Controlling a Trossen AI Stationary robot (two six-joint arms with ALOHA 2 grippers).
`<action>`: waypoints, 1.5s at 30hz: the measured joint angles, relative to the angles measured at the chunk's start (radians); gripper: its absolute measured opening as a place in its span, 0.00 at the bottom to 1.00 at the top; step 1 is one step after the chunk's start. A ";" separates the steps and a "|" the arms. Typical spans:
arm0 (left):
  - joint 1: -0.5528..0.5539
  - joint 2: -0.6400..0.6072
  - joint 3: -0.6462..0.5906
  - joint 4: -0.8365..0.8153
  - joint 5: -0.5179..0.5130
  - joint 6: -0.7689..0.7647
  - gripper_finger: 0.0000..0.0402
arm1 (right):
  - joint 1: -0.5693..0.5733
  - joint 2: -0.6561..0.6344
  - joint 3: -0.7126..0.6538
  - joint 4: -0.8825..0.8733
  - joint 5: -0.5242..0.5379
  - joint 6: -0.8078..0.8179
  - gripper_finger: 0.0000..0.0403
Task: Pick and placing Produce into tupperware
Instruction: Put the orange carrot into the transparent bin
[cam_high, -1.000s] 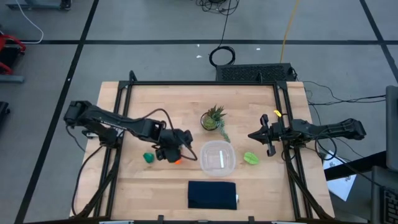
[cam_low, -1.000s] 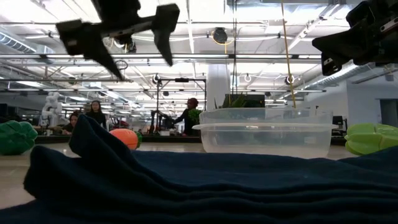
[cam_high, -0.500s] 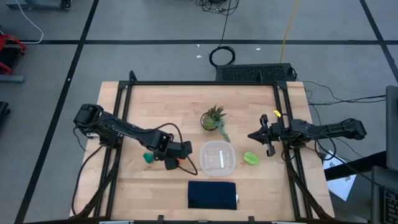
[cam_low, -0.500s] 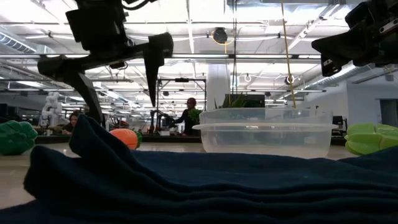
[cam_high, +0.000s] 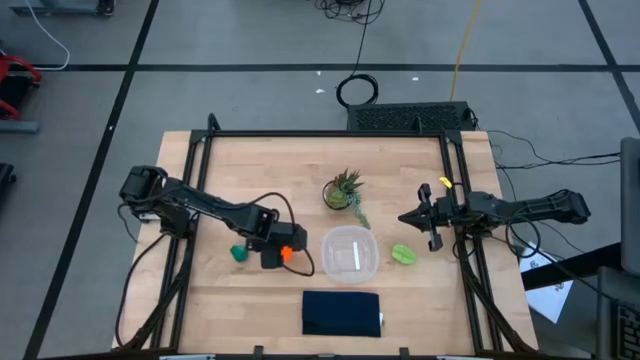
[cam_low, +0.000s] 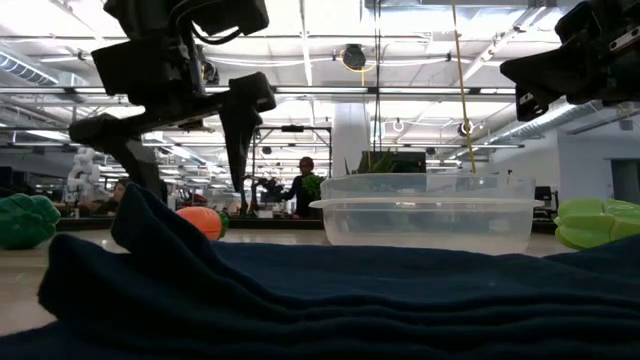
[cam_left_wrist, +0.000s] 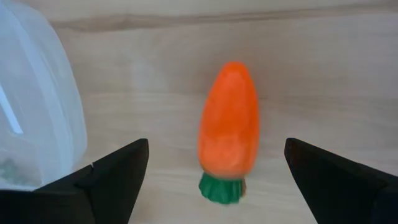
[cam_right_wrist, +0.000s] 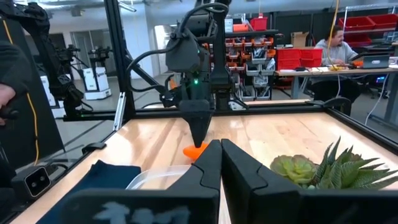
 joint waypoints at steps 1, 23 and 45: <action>0.000 0.000 -0.006 0.013 0.006 0.006 0.94 | 0.000 0.001 0.000 0.000 0.000 0.000 0.00; 0.018 0.108 -0.010 0.048 0.012 0.057 0.94 | 0.000 0.049 0.000 0.010 0.001 -0.006 0.00; 0.050 0.135 -0.009 0.063 0.098 0.085 0.94 | 0.000 0.065 0.000 0.017 0.001 -0.008 0.00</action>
